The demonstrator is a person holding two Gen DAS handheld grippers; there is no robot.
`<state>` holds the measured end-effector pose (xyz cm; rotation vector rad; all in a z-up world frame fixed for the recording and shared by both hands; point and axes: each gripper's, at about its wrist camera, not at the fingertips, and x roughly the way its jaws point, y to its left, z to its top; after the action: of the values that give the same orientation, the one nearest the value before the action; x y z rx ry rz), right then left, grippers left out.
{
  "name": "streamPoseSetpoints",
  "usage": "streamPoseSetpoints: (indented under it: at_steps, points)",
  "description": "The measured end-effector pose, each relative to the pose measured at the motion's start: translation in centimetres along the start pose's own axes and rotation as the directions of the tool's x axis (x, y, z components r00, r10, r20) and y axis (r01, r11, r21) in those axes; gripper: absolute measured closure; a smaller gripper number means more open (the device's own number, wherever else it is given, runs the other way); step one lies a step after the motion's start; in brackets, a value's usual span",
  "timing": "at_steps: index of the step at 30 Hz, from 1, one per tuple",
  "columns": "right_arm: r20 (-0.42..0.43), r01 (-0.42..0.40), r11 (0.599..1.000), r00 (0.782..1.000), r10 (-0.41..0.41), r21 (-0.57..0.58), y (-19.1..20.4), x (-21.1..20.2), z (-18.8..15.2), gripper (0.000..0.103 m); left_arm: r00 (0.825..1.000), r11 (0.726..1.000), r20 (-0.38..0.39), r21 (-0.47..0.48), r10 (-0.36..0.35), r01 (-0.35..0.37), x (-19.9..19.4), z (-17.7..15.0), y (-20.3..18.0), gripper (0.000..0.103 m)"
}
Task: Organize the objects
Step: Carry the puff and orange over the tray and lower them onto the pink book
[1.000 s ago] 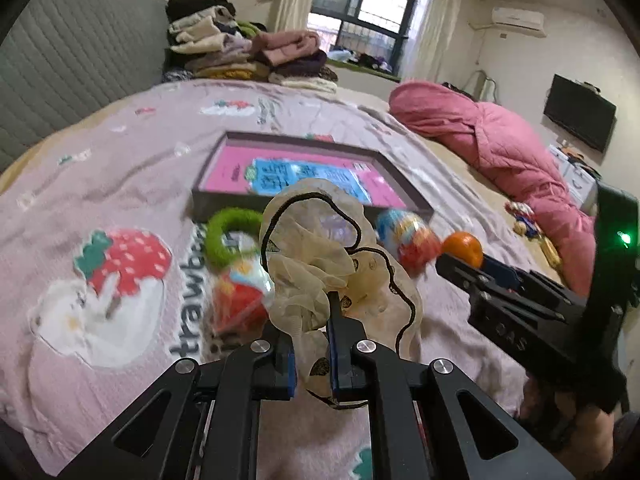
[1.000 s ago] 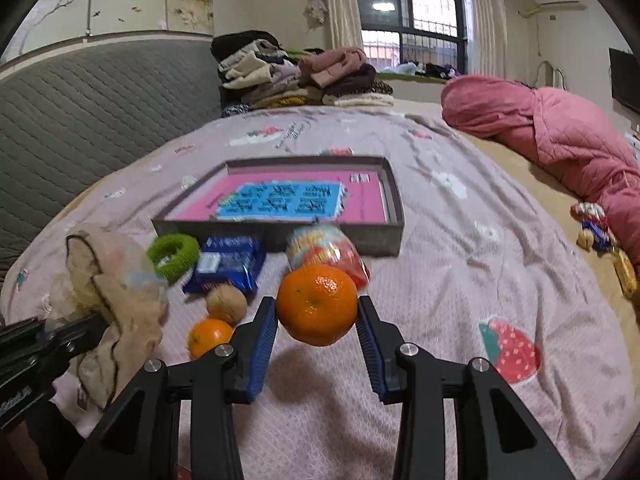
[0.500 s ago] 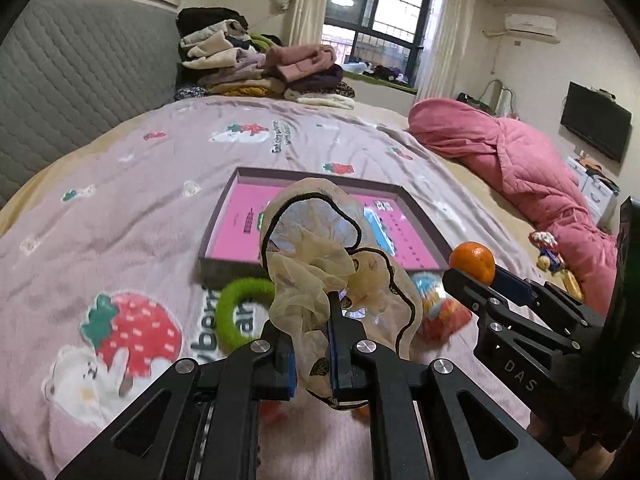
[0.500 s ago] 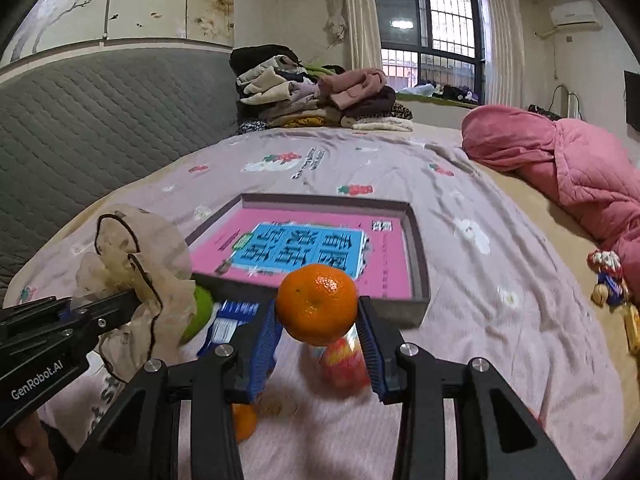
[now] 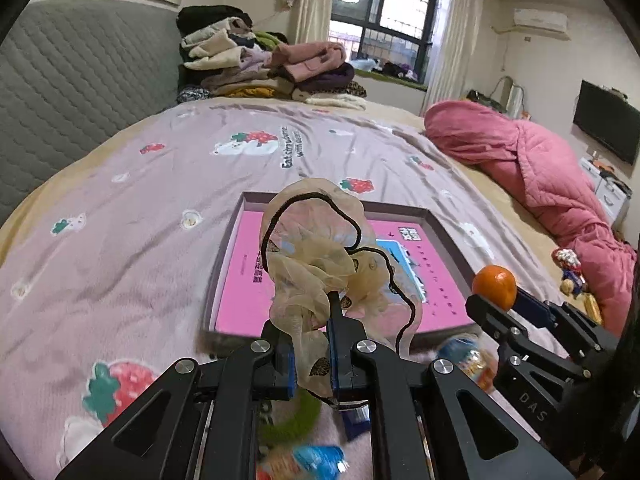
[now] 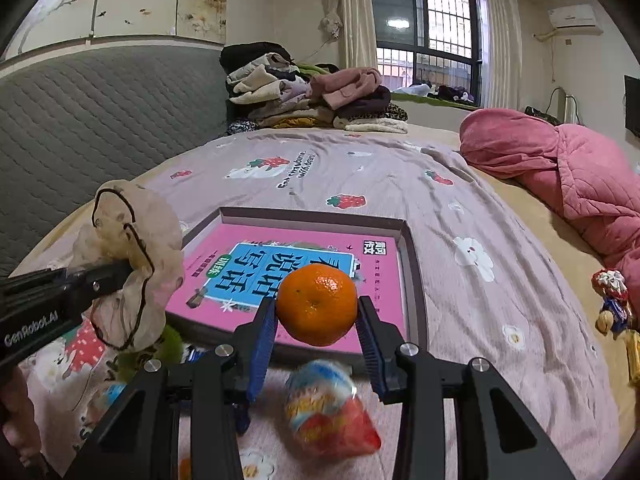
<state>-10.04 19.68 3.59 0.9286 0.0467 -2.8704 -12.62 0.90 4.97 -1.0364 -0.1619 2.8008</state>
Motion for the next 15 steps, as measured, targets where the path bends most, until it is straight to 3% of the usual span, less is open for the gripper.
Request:
streamPoseSetpoints:
  at_steps: [9,15]
  points:
    - [-0.086,0.015,1.0,0.996,-0.017,-0.024,-0.5,4.8,0.8,0.062,0.994,1.0,-0.105,0.015,-0.008,0.01,4.9,1.3,0.5,0.092]
    - [-0.15,0.004,1.0,0.989,-0.009,-0.031,-0.8,7.3,0.8,0.062,0.992,1.0,-0.126,0.016,-0.005,0.007,6.6,2.2,0.8,0.092]
